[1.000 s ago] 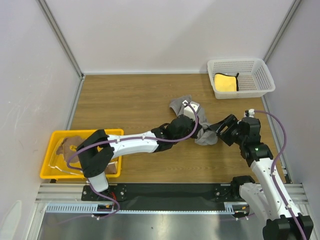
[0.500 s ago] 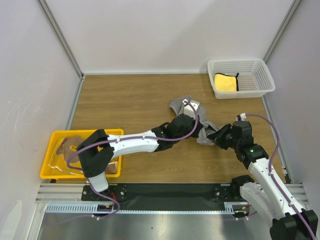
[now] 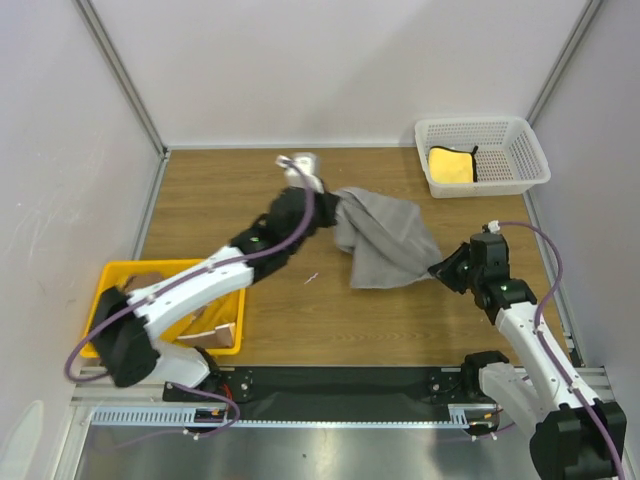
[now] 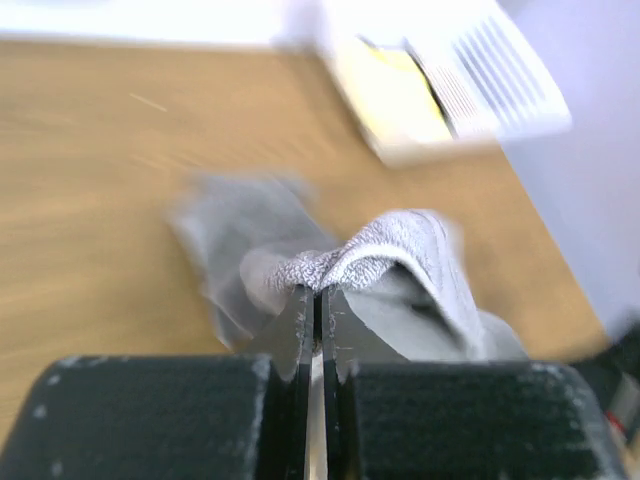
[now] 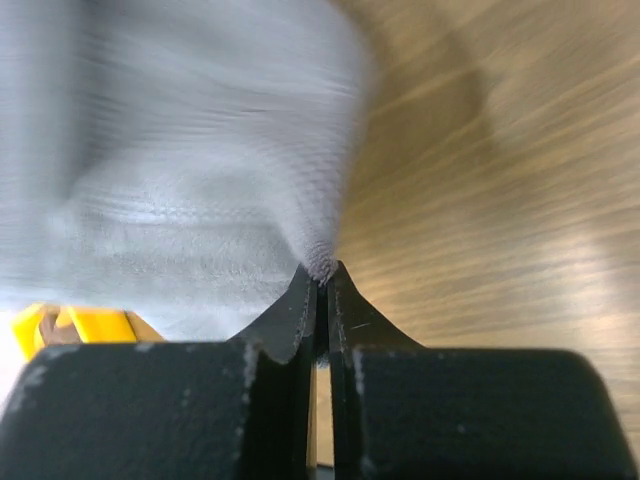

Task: Fold and stack the towels
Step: Flatten out the crumpled towel

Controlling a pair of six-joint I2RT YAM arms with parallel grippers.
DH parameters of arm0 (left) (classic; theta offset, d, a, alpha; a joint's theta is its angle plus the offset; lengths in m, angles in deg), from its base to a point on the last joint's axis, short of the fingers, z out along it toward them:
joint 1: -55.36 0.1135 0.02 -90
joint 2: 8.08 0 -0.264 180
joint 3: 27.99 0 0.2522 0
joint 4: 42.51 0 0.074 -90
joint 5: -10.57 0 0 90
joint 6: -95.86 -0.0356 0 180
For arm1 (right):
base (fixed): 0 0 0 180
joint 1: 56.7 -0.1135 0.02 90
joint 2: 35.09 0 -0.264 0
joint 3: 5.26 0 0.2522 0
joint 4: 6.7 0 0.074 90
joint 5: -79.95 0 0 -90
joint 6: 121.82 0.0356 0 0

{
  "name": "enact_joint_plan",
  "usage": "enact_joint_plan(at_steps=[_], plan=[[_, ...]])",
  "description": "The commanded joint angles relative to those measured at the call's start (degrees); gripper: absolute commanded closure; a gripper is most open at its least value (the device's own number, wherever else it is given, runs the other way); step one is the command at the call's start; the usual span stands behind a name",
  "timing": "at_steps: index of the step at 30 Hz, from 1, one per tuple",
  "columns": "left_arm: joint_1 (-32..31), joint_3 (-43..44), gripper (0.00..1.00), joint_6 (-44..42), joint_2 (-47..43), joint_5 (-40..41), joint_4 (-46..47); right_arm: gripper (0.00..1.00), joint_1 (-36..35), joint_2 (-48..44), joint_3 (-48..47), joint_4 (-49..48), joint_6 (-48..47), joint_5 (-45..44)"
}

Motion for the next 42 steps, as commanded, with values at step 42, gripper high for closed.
enact_joint_plan(at_steps=[42], plan=[[24.0, 29.3, 1.00, -18.0, -27.3, 22.4, -36.4, 1.00, 12.3, -2.9, -33.5, -0.1, -19.4, 13.8]])
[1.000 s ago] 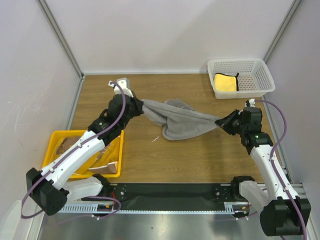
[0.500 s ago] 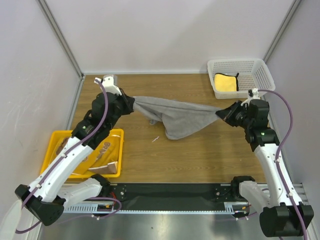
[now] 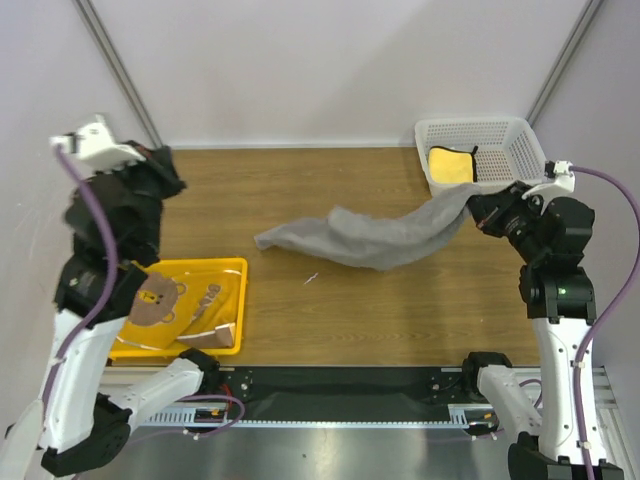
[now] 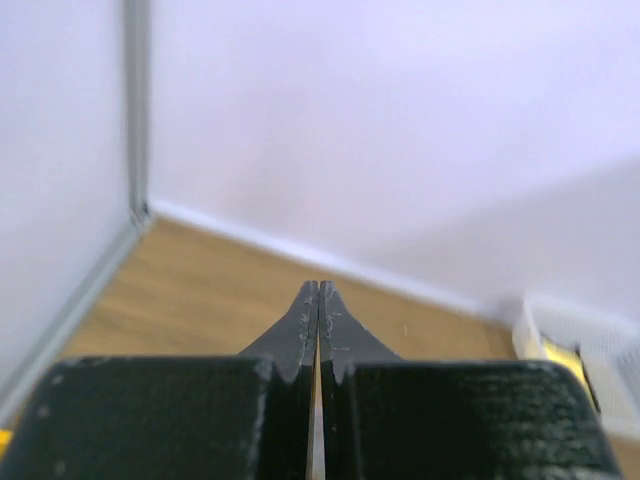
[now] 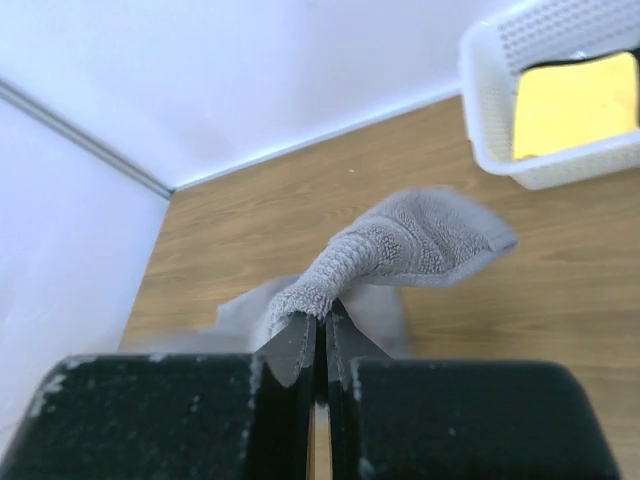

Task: Fold and stack the towels
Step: Flatten out the crumpled towel

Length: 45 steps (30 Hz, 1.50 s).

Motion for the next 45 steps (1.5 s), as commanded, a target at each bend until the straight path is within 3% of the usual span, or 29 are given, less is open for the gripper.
enact_joint_plan(at_steps=[1, 4, 7, 9, 16, 17, 19, 26, 33, 45], plan=[[0.5, 9.9, 0.99, -7.5, 2.7, 10.1, -2.2, 1.00, 0.3, 0.7, -3.9, -1.8, 1.0, 2.8], [0.5, 18.2, 1.00, -8.8, 7.7, 6.8, -5.2, 1.00, -0.1, 0.7, -6.1, -2.5, 1.3, 6.4], [0.4, 18.4, 1.00, -8.7, 10.9, -7.7, -6.9, 1.00, -0.5, 0.3, -7.1, 0.6, 0.1, 3.1], [0.0, 13.5, 0.97, -8.1, 11.3, -17.8, -4.5, 1.00, -0.5, 0.0, -5.5, 3.8, -0.8, -1.2], [-3.4, -15.2, 0.82, 5.8, 13.6, -27.6, 7.5, 1.00, -0.2, 0.7, 5.0, 9.8, 1.5, -11.2], [-4.9, -17.5, 0.75, 6.9, 13.9, -28.3, 9.4, 1.00, 0.1, 0.3, 6.2, 9.6, 1.9, -12.0], [-7.0, -22.6, 0.67, 10.1, 15.7, -28.3, 13.8, 1.00, 0.5, -0.2, 8.4, 9.1, 2.9, -12.5], [-16.1, -28.9, 0.25, 19.5, 25.1, -26.4, 16.1, 1.00, 1.0, -1.4, 11.0, 9.3, 1.6, -15.8], [-23.0, -37.7, 0.18, 31.6, 27.4, -22.8, 17.9, 1.00, 1.1, -1.2, 12.0, 9.8, -0.4, -17.3], [-27.5, -45.3, 0.25, 41.8, 30.7, -18.7, 24.8, 1.00, 1.1, -1.8, 14.1, 6.5, -0.3, -14.4]])
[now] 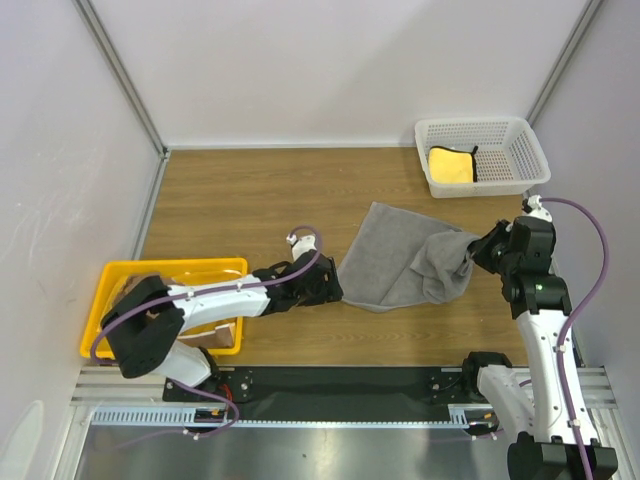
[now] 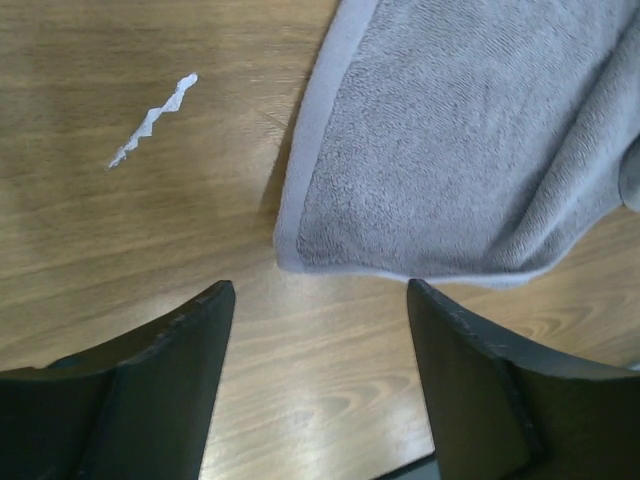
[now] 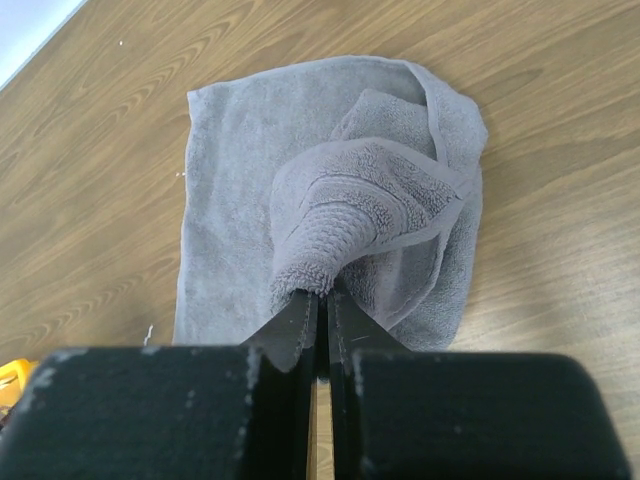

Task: Fold and stack the towels
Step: Flatten out the crumpled towel

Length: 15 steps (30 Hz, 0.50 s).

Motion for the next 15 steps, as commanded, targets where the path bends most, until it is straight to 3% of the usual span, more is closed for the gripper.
enact_joint_plan(at_steps=[1, 6, 9, 12, 13, 15], plan=[[-0.5, -1.0, 0.27, 4.1, 2.2, 2.6, 5.5, 1.00, 0.2, -1.1, 0.0, -2.8, -0.9, 0.8], [-0.5, -0.4, 0.36, 4.8, 5.1, 3.3, 7.7, 1.00, 0.2, -0.8, -0.6, -2.7, -1.1, 0.6], [-0.5, -0.4, 0.46, 5.0, 6.6, 3.2, 8.6, 1.00, 0.2, -0.6, -0.6, -2.7, -1.1, 0.6], [-0.5, -0.3, 0.61, 4.7, 7.2, 3.7, 9.4, 1.00, 0.2, -0.1, -0.7, -3.0, -1.0, 0.7], [-0.3, -0.1, 0.75, 4.6, 7.1, 4.0, 9.4, 1.00, 0.2, -0.1, -0.8, -3.2, -1.0, 0.8], [0.0, 0.7, 0.91, 3.2, 6.0, 5.6, 8.4, 1.00, 0.2, 0.2, -1.2, -3.3, -0.8, 1.0]])
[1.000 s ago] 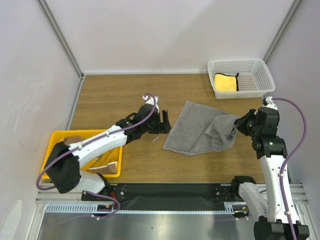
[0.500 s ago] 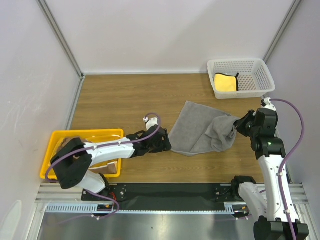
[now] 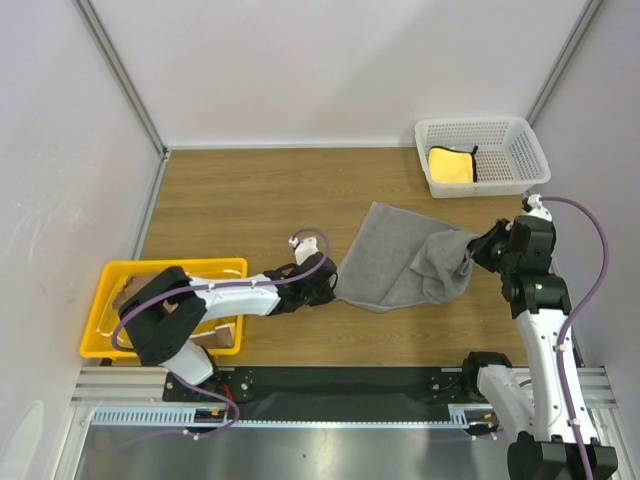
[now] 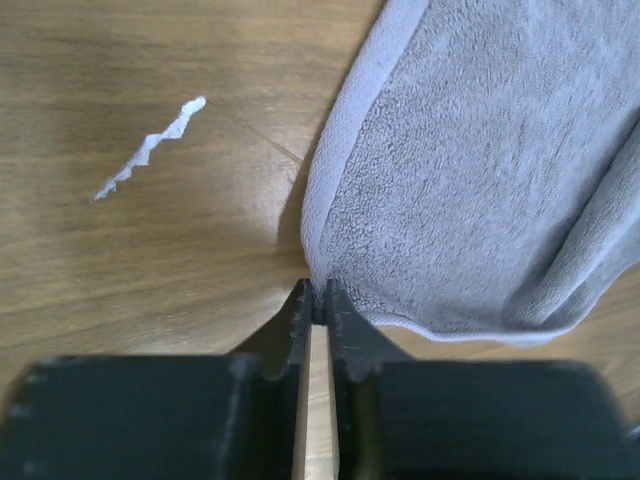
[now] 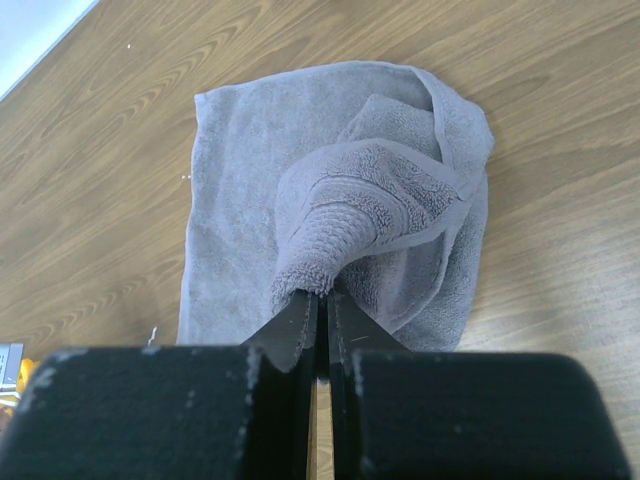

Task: Fold and stack the towels
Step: Flatten out the crumpled towel

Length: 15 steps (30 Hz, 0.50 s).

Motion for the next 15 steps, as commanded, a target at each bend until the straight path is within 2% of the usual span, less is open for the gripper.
enact_joint_plan(at_steps=[1, 5, 8, 12, 15], plan=[[1.0, 1.6, 1.00, -1.7, -1.7, 3.6, 1.3, 1.00, 0.2, 0.1, -1.7, -3.1, -0.7, 1.0], [5.2, 1.6, 1.00, -7.4, -9.2, 5.1, 0.1, 1.00, 0.2, 0.6, -3.8, -5.1, -0.4, 2.8], [8.7, 2.1, 1.00, -12.2, -18.1, 7.4, -2.9, 1.00, 0.2, 2.1, -7.6, -6.2, -0.9, 4.2], [12.9, 7.0, 1.00, -19.0, -30.1, 12.0, -8.9, 1.00, 0.2, 4.6, -13.2, -10.1, -2.2, 9.2], [17.1, 12.7, 1.00, -22.8, -33.3, 14.1, -13.4, 1.00, 0.2, 8.9, -18.3, -15.4, -2.9, 13.3]])
